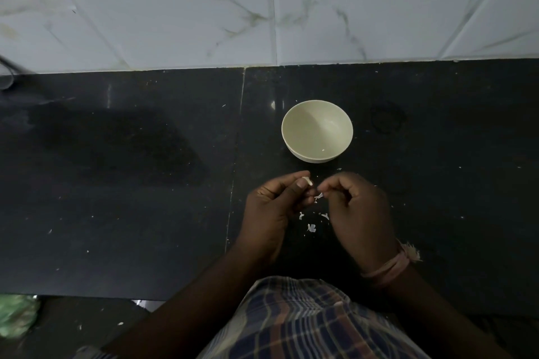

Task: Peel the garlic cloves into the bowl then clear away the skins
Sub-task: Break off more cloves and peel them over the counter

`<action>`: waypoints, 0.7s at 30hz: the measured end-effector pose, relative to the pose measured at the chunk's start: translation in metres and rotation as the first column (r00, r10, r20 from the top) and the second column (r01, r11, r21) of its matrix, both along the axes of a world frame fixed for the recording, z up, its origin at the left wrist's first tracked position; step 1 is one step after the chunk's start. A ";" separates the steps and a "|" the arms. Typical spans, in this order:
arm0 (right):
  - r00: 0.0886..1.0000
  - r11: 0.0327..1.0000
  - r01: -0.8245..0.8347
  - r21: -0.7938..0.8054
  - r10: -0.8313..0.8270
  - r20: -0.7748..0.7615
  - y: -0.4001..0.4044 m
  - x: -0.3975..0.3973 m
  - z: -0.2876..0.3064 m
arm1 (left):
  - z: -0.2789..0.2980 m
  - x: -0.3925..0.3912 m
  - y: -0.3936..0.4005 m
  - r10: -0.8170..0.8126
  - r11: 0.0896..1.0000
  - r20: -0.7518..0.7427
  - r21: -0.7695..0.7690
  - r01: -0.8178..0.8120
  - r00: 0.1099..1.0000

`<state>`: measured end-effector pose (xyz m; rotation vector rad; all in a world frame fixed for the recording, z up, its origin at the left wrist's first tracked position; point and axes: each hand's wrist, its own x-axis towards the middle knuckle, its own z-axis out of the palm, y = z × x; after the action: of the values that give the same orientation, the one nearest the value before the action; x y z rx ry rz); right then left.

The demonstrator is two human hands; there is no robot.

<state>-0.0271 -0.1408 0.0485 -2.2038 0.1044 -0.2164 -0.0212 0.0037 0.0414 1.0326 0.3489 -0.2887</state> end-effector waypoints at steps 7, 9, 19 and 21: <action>0.997 0.995 0.019 0.093 -0.011 -0.078 0.009 0.001 0.003 | 0.001 -0.001 0.000 0.004 0.997 0.001 0.072 -0.004 1.000; 0.995 0.999 -0.022 0.026 0.024 -0.098 0.009 0.001 -0.002 | 0.000 -0.001 0.001 0.009 0.995 0.017 0.099 -0.011 1.000; 0.999 0.987 -0.038 0.154 0.040 -0.014 0.008 0.001 0.001 | 0.002 -0.006 0.006 -0.046 0.953 0.126 0.303 0.005 0.991; 0.999 0.987 -0.036 0.159 0.042 -0.034 0.007 0.001 -0.001 | 0.003 -0.007 0.006 -0.074 0.932 0.144 0.361 0.017 0.987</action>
<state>-0.0259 -0.1337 0.0472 -2.0499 0.0962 -0.1399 -0.0280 0.0102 0.0442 1.4175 0.2405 -0.1866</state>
